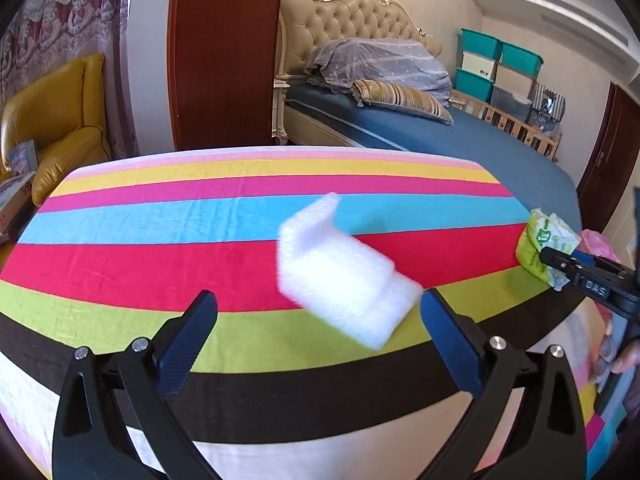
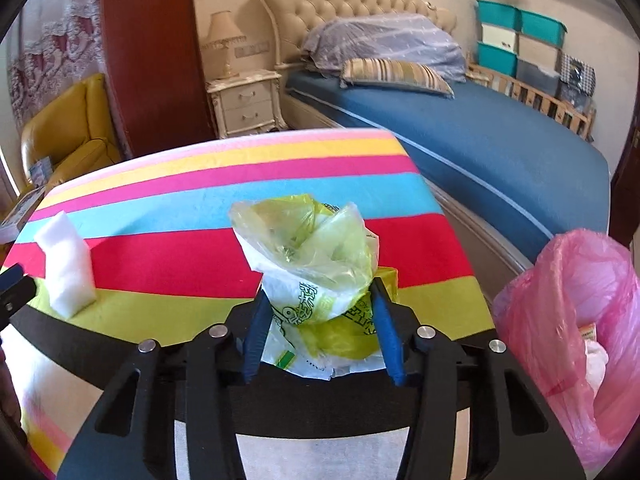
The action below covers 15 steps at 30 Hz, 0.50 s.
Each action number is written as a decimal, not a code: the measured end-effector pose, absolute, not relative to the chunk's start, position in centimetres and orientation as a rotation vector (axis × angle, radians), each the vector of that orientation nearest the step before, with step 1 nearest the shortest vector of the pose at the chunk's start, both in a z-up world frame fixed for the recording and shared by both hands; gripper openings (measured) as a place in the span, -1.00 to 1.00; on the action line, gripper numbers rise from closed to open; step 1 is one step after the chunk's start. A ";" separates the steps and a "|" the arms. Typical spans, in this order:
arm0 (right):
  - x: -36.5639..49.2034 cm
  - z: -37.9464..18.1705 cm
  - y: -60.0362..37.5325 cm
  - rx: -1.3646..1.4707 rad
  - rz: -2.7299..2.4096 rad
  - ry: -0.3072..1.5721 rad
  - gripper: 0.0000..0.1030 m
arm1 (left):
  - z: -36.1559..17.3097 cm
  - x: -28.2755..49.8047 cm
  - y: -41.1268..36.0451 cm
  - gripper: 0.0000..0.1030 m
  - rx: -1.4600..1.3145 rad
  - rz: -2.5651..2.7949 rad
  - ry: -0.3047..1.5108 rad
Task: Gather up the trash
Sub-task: 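Grasp the white foam sheet with the left tool while the right tool holds the green bag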
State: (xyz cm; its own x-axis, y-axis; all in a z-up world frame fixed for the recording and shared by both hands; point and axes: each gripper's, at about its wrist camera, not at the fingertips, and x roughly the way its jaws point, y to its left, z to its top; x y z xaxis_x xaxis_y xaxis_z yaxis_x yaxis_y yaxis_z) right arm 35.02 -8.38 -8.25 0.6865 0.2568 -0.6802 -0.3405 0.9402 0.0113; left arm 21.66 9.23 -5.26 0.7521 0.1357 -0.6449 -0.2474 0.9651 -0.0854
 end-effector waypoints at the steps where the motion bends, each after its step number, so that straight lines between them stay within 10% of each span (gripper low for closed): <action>1: 34.9 -8.1 -8.2 -0.128 0.340 0.734 -0.12 | -5.3 22.0 9.1 0.91 -0.172 0.217 0.696; 15: 34.6 -7.7 -9.5 -0.054 0.377 0.726 -0.11 | -6.5 28.4 8.2 0.91 -0.209 0.441 0.817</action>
